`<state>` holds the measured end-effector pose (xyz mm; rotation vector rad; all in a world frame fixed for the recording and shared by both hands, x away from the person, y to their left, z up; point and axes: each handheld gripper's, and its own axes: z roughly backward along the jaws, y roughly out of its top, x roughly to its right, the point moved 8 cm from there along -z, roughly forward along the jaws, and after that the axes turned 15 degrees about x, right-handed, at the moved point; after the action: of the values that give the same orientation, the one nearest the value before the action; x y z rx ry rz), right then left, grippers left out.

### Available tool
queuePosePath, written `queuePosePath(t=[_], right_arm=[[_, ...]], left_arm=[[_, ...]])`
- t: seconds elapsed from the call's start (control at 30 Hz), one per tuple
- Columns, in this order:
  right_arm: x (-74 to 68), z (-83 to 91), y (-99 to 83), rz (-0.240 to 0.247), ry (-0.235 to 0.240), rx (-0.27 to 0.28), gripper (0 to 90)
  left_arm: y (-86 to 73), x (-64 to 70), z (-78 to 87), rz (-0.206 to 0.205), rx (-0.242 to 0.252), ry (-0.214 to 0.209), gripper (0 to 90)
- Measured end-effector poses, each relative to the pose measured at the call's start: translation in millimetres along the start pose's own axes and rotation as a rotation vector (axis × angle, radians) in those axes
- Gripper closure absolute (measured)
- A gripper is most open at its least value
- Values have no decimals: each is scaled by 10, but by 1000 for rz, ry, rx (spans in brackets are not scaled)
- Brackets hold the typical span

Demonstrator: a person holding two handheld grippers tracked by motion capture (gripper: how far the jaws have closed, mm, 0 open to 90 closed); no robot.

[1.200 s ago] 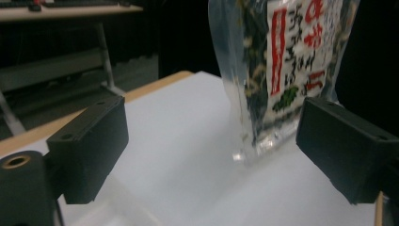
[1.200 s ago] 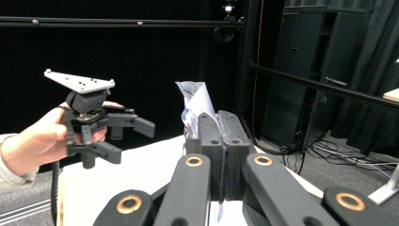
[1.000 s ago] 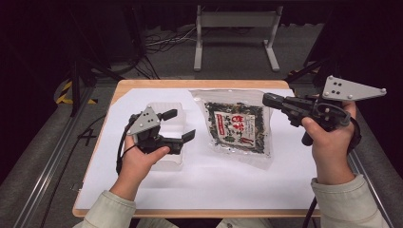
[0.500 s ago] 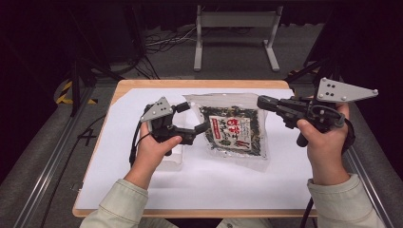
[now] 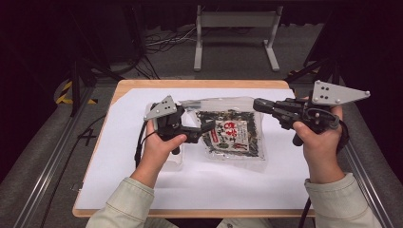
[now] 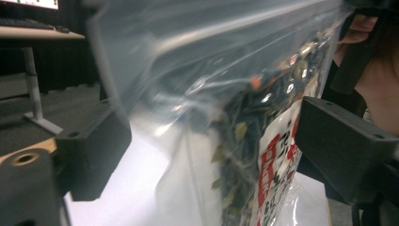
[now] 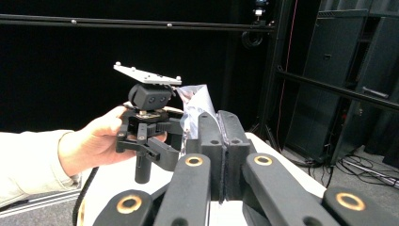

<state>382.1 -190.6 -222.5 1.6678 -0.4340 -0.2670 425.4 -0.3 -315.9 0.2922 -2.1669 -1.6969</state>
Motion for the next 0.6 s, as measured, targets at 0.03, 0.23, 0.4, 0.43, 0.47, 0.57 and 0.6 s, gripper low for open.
queuePosePath(t=[0.03, 0.23, 0.4, 0.43, 0.47, 0.57, 0.6], right_arm=[[1, -6, -7, -1, 1, 3, 900], [8, -36, -47, -8, 3, 6, 900], [11, -30, -38, -12, 4, 16, 900], [23, -20, -40, -11, 1, 17, 900], [31, -14, -44, -12, -4, 17, 900], [67, 8, -61, -15, -17, 16, 900], [67, 8, -61, -15, -17, 16, 900]], left_arm=[[7, 8, 1, -9, 0, -4, 157], [36, 86, -26, -40, 5, -28, 275], [63, 116, -17, -29, 18, -53, 393], [71, 138, -9, -28, 19, -70, 429], [71, 138, -9, -28, 19, -70, 465], [75, 175, -2, -37, 9, -88, 541], [74, 182, -1, -42, 5, -88, 541]])
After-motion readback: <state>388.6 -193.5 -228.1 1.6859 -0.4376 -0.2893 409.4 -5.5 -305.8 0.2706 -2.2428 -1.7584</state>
